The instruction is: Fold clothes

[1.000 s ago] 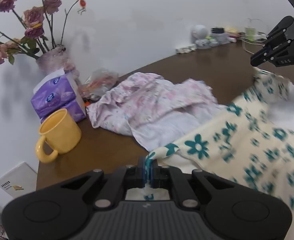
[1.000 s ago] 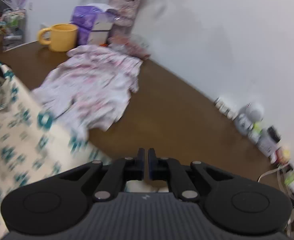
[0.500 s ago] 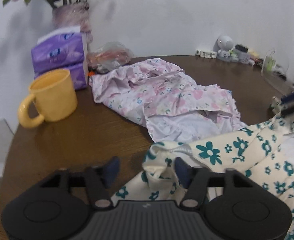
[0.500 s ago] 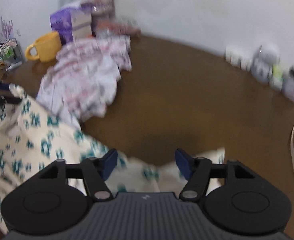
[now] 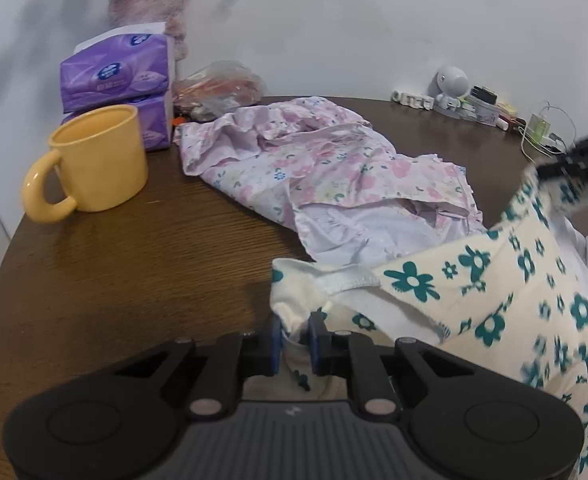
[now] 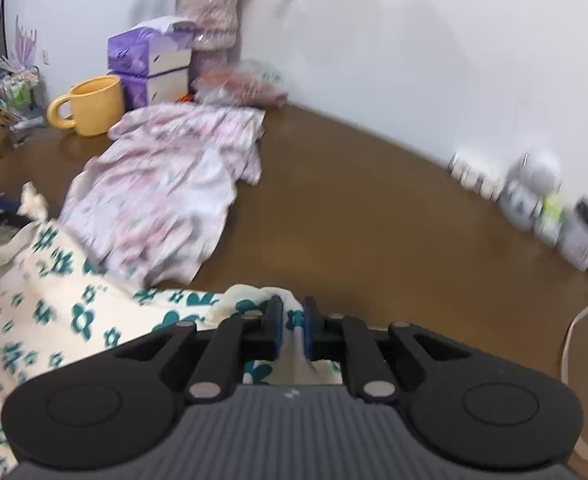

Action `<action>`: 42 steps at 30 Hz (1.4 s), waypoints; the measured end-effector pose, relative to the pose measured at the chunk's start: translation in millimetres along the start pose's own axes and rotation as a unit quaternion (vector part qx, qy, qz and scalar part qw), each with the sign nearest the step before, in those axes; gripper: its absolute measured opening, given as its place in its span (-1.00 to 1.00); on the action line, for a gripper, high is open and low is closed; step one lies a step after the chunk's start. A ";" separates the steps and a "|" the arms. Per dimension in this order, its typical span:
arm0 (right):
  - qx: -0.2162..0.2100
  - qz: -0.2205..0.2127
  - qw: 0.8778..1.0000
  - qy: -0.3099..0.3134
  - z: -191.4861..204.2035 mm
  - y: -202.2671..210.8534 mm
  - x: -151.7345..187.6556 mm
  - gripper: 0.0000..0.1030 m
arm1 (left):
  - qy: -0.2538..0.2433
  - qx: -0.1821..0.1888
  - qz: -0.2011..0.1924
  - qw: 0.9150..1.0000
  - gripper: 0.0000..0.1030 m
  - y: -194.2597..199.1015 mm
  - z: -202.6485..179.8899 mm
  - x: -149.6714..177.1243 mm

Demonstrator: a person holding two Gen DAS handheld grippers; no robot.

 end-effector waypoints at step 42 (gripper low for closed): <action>-0.004 0.062 0.992 -0.106 -9.3 24.1 132.2 0.21 | -0.155 -0.136 0.005 0.979 -0.73 -18.3 -22.3 -28.9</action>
Point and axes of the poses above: each gripper's, at about its wrist camera, not at the fingertips, and y roughly against the way its jaws point, z to its left, x to its underside, the point moved 10 cm from there along -y, roughly the way its jaws point, and after that the axes turned 8 degrees about x, right-handed, at the moved point
